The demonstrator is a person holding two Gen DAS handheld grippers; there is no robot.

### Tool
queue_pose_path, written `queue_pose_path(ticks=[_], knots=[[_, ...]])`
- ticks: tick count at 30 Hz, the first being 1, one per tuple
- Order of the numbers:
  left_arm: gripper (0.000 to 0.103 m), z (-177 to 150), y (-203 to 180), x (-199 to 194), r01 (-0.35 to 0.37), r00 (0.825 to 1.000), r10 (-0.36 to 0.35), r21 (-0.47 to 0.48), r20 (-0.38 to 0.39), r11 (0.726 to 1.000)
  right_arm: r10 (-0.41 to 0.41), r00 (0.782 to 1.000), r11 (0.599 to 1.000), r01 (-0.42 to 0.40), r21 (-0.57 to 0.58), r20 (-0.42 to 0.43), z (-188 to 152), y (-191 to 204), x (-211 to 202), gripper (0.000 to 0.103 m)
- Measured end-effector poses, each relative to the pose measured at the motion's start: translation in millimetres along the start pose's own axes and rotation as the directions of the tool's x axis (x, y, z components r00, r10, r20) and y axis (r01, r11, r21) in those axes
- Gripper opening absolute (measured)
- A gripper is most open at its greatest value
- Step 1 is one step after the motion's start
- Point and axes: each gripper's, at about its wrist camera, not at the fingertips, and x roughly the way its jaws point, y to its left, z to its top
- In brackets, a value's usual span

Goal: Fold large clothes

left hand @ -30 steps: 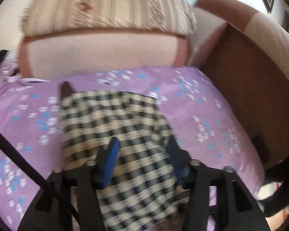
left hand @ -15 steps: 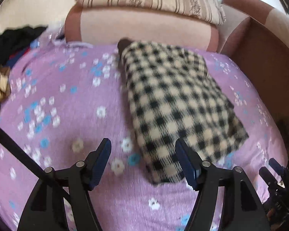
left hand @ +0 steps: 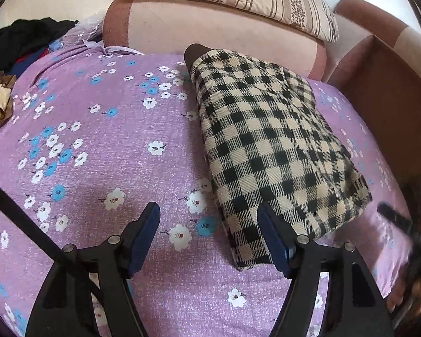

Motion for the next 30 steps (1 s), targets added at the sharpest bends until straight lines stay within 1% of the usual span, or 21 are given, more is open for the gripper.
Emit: queue_pose_path(ticks=[2,5,9,11,12,14,15,16,17,18,19,20,21,22,24,25,26,27,28,29,30], knots=[[0.082,4,6,4,0.024,1.0,-0.024,-0.026,-0.003,0.999,0.082,0.997,0.995,-0.081,0.064,-0.014,21,-9,13,0.086],[0.082,12,17,13,0.087,0.996,-0.087,-0.084,-0.005,0.993,0.201,0.979,0.971,-0.196,0.136,-0.022,48,-17,36,0.087],[0.082,26,20,32,0.162,0.986,-0.165,-0.123,-0.018,0.979,0.281,0.959,0.948,-0.271,0.166,-0.042,73,-18,73,0.088],[0.083,35,17,44,0.212,0.976,-0.217,-0.137,-0.02,0.968,0.344,0.936,0.926,-0.327,0.192,-0.067,81,-15,96,0.088],[0.084,40,14,52,0.255,0.964,-0.263,-0.148,-0.036,0.955,0.403,0.911,0.901,-0.379,0.211,-0.089,85,-10,112,0.088],[0.084,47,5,67,0.333,0.934,-0.348,-0.162,-0.077,0.929,0.462,0.877,0.874,-0.427,0.232,-0.13,87,0,135,0.088],[0.086,49,-4,74,0.331,0.932,-0.348,-0.156,-0.099,0.931,0.475,0.866,0.87,-0.436,0.232,-0.155,86,11,149,0.088],[0.086,50,-11,77,0.292,0.946,-0.307,-0.133,-0.103,0.947,0.471,0.869,0.875,-0.437,0.21,-0.154,84,20,153,0.088],[0.079,52,-21,78,0.245,0.96,-0.254,-0.084,-0.116,0.966,0.468,0.87,0.879,-0.442,0.177,-0.155,83,32,155,0.078],[0.068,53,-30,78,0.206,0.97,-0.209,-0.038,-0.127,0.978,0.498,0.849,0.864,-0.47,0.18,-0.175,81,41,158,0.066],[0.05,54,-36,76,0.162,0.978,-0.16,0.007,-0.135,0.987,0.538,0.82,0.839,-0.499,0.216,-0.197,78,50,162,0.051],[0.04,56,-40,70,0.148,0.981,-0.142,0.036,-0.133,0.988,0.537,0.823,0.84,-0.5,0.21,-0.186,75,56,157,0.049],[0.036,59,-41,61,0.152,0.981,-0.144,0.051,-0.13,0.987,0.547,0.82,0.834,-0.515,0.199,-0.17,73,61,149,0.046],[0.033,62,-40,54,0.155,0.981,-0.147,0.057,-0.126,0.986,0.578,0.802,0.812,-0.544,0.213,-0.153,70,60,142,0.042],[0.033,66,-35,38,0.18,0.978,-0.171,0.068,-0.121,0.981,0.639,0.761,0.76,-0.604,0.239,-0.112,60,56,127,0.04],[0.034,65,-32,32,0.196,0.974,-0.186,0.07,-0.129,0.978,0.632,0.768,0.766,-0.599,0.232,-0.105,55,54,122,0.041],[0.037,62,-30,32,0.191,0.974,-0.179,0.074,-0.141,0.979,0.602,0.791,0.79,-0.571,0.221,-0.11,48,53,120,0.049],[0.038,58,-29,35,0.162,0.977,-0.149,0.081,-0.15,0.983,0.558,0.822,0.823,-0.528,0.209,-0.118,43,50,119,0.055],[0.041,52,-28,38,0.114,0.983,-0.098,0.095,-0.156,0.989,0.491,0.862,0.864,-0.464,0.193,-0.127,37,45,118,0.067],[0.045,43,-24,41,0.071,0.985,-0.054,0.105,-0.162,0.992,0.459,0.879,0.881,-0.432,0.193,-0.127,33,39,115,0.075],[0.048,34,-22,41,0.046,0.987,-0.029,0.105,-0.158,0.993,0.451,0.885,0.883,-0.424,0.204,-0.117,30,32,109,0.075]])
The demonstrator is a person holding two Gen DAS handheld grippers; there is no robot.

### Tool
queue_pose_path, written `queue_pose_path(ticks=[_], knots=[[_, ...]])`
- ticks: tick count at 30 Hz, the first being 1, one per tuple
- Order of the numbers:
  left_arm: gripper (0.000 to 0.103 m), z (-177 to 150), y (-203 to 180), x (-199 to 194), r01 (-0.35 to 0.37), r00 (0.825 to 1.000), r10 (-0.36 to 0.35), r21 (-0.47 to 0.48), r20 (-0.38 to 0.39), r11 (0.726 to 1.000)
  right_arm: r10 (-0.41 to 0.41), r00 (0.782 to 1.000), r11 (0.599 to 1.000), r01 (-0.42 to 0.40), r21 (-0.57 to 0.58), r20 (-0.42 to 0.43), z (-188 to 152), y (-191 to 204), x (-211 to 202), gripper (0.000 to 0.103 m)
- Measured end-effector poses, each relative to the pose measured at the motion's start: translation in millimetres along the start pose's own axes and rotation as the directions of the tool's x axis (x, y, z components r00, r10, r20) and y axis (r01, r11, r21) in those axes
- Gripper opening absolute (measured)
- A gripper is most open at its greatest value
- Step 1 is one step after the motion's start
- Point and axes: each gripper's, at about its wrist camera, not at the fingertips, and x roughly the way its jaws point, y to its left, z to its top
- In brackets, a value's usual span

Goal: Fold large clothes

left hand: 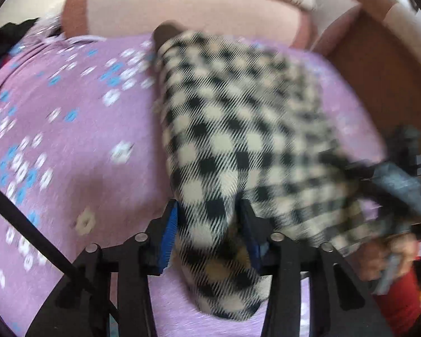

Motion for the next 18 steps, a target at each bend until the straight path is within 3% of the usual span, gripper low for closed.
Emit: queue_pose_path(ticks=[1,5,8,12,16,18], knots=[[0.053,-11,0,-1,-0.021,1.0,0.021,-0.008,0.017,1.0,-0.018,1.0,1.0,0.018,0.011,0.025,-3,-2,-14,0.075],[0.053,-40,-1,-21,-0.047,0.996,0.049,-0.031,0.072,0.998,-0.14,0.977,0.987,0.151,-0.062,0.158,-10,18,-70,0.075],[0.055,-59,-4,-44,-0.082,0.989,0.089,-0.065,0.118,0.995,-0.146,0.975,0.971,0.173,-0.163,0.167,-21,47,-86,0.075],[0.066,-85,-3,-77,-0.148,0.966,0.166,-0.103,0.197,0.984,-0.164,0.974,0.93,0.205,-0.305,0.154,-46,85,-71,0.075],[0.068,-109,3,-99,-0.244,0.93,0.264,-0.106,0.258,0.964,-0.196,0.976,0.906,0.216,-0.364,0.09,-66,89,-45,0.044],[0.068,-112,8,-103,-0.291,0.909,0.31,-0.106,0.28,0.951,-0.304,0.95,0.877,0.309,-0.368,0.074,-74,75,-29,0.041]])
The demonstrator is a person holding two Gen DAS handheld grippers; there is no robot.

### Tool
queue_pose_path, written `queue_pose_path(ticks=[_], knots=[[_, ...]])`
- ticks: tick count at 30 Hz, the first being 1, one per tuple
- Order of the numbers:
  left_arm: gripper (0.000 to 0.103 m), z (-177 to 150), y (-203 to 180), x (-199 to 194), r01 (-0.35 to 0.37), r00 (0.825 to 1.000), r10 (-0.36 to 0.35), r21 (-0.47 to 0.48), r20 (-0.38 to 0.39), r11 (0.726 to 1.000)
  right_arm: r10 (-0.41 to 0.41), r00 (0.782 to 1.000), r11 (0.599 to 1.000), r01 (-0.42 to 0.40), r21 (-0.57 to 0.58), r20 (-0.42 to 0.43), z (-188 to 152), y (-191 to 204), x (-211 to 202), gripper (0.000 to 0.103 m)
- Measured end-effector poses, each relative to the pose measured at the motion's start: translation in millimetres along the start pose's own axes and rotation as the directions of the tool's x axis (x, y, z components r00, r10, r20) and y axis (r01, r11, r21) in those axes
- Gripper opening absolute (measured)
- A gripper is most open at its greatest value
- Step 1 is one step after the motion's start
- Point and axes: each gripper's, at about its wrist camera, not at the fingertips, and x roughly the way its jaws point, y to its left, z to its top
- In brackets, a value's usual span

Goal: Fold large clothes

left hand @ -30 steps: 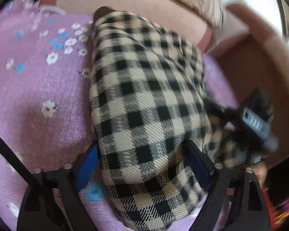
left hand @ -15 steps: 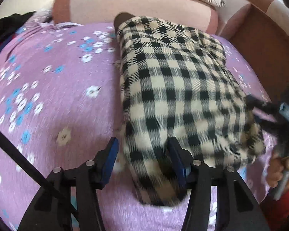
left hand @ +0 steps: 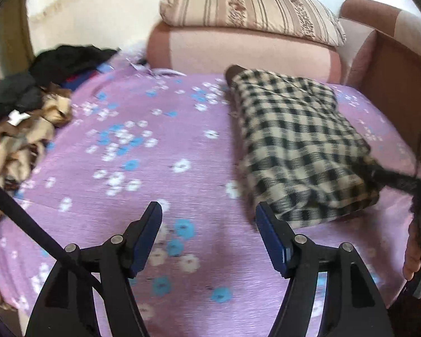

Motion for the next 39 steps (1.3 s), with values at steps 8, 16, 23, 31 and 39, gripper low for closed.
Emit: queue_pose_path(ticks=[8,16,23,31,39], knots=[[0.09,-4,24,-30,-0.129,0.97,0.145,-0.089,0.195,0.988,-0.192,0.98,0.975,0.196,0.105,-0.048,-12,-38,-19,0.059],[0.103,-5,34,-101,-0.145,0.875,0.209,-0.175,0.436,0.974,-0.212,0.975,0.975,0.206,0.078,0.074,-45,-9,-81,0.064],[0.103,-24,33,-143,-0.056,0.887,0.151,-0.224,0.437,0.973,-0.166,0.98,0.981,0.154,0.115,0.108,-81,17,-94,0.066],[0.103,-44,16,-124,0.042,0.933,0.042,-0.226,0.356,0.973,-0.202,0.97,0.979,0.196,0.062,0.134,-99,40,-98,0.07],[0.103,-49,13,-80,-0.074,0.974,0.105,-0.156,0.2,0.985,-0.229,0.963,0.972,0.233,-0.015,0.139,-106,59,-87,0.073]])
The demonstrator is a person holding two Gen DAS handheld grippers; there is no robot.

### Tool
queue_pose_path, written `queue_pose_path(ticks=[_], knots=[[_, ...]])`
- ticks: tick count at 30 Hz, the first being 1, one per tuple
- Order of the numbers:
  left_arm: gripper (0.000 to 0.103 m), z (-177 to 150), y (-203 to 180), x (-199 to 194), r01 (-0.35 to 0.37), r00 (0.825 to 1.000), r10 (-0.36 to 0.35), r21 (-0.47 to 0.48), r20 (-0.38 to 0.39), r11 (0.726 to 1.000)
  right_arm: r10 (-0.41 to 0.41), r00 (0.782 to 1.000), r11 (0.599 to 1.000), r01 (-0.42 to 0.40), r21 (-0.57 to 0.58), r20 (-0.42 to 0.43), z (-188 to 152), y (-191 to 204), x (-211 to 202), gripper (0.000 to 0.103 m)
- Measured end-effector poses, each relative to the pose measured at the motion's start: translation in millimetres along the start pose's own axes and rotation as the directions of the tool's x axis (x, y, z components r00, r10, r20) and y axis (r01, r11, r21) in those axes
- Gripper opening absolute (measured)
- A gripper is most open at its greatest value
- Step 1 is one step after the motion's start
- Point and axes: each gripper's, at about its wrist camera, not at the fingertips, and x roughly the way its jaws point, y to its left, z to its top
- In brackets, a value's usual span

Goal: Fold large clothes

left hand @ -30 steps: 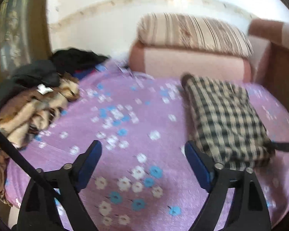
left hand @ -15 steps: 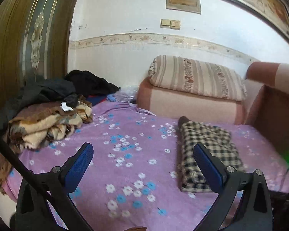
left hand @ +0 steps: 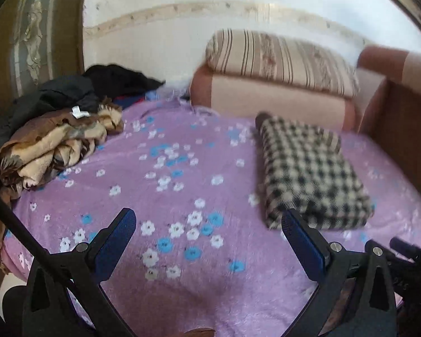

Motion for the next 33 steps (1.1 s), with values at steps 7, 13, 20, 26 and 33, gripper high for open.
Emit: queue_pose_path(ticks=[7,13,20,26,33], knots=[[0.103,-8,-4,15,-0.007,0.998,0.008,0.008,-0.059,1.0,-0.027,1.0,0.999,0.027,-0.026,0.002,-3,1,4,0.075],[0.103,-13,-12,20,0.005,0.997,-0.002,0.039,-0.08,0.999,-0.026,1.0,1.0,0.026,0.013,-0.015,-9,-10,7,0.075],[0.103,-20,-21,22,0.019,0.995,-0.012,0.07,-0.101,0.997,-0.043,0.999,0.999,0.044,0.016,-0.011,-14,-14,1,0.076],[0.103,-23,-20,24,0.039,0.991,-0.031,0.061,-0.127,0.997,-0.068,0.997,0.998,0.068,0.005,-0.026,-17,-13,-1,0.077],[0.103,-24,-15,34,0.045,0.985,-0.04,0.028,-0.17,0.999,-0.072,0.997,0.997,0.071,-0.02,-0.041,-18,-4,5,0.077]])
